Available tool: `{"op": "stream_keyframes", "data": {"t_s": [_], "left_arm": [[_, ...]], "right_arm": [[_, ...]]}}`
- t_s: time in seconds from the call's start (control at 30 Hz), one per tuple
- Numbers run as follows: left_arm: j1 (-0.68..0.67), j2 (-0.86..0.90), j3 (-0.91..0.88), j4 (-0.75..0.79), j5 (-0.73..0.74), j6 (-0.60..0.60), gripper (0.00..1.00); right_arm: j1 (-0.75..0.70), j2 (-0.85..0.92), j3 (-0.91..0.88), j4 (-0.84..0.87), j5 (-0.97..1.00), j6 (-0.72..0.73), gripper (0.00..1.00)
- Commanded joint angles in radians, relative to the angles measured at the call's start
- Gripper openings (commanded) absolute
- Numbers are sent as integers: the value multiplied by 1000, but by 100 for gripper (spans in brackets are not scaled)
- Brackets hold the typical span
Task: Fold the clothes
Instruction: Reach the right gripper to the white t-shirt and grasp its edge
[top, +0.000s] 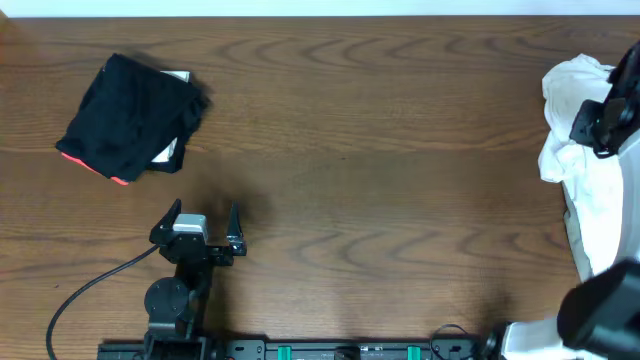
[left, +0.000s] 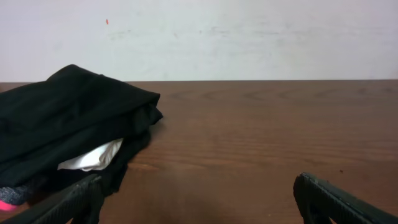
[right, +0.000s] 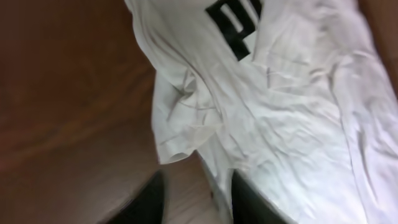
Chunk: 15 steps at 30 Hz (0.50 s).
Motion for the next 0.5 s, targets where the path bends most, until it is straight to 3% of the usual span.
{"op": "stream_keyframes", "data": {"t_s": [0.0,0.47], "left_arm": [[-2,-7,-15,-34,14,13,98],[-2,-7,-15,-34,14,13,98]], "right_arm": [[-27,77,16,21,-56,-53,42],[-36,272,16,163,-76,-90,46]]}}
